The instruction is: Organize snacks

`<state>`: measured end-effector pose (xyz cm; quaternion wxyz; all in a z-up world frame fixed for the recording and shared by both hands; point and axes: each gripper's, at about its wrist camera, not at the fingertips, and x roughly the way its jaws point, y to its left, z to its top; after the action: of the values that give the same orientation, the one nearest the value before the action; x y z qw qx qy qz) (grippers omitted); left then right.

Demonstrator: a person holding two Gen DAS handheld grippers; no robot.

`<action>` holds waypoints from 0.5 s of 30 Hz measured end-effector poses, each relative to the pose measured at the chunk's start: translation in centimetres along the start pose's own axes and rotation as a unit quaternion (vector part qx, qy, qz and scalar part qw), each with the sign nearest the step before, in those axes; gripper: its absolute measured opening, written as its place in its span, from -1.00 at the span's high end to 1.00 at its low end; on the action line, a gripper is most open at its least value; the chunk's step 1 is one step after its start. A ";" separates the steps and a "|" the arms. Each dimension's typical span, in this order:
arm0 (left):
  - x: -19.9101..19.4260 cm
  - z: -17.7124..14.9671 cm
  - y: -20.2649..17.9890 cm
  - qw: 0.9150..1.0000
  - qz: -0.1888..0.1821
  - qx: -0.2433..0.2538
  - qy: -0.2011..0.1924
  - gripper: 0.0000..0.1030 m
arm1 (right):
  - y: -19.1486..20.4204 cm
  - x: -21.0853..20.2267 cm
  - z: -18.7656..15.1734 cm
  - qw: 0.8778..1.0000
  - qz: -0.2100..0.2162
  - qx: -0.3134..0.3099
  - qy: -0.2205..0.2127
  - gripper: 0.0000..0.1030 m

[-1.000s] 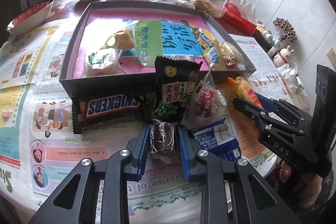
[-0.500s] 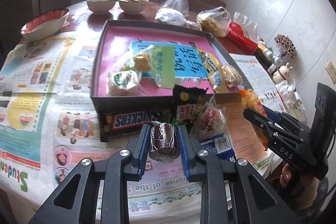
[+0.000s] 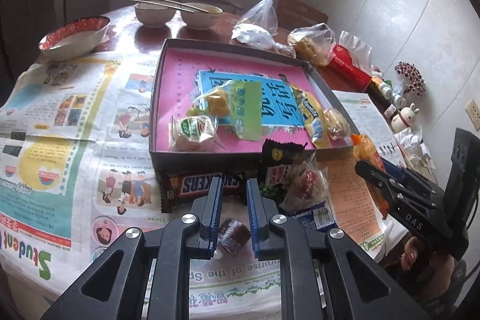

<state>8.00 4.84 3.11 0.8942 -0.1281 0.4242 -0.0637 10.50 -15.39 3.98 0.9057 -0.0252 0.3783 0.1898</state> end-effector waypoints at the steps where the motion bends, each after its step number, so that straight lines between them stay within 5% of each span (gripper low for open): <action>1: 0.1 -0.2 -0.1 1.000 -0.002 0.006 0.005 0.68 | 0.0 0.1 0.0 1.000 0.001 0.001 0.001 0.31; 15: 2.4 -2.8 -0.5 0.997 0.008 0.051 0.052 0.23 | -0.4 0.3 -0.1 1.000 0.007 0.012 0.006 0.31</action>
<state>7.33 3.29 -0.24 0.8766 -0.0753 0.4676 -0.0848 10.81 -15.68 3.64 0.9022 -0.0134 0.3862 0.1915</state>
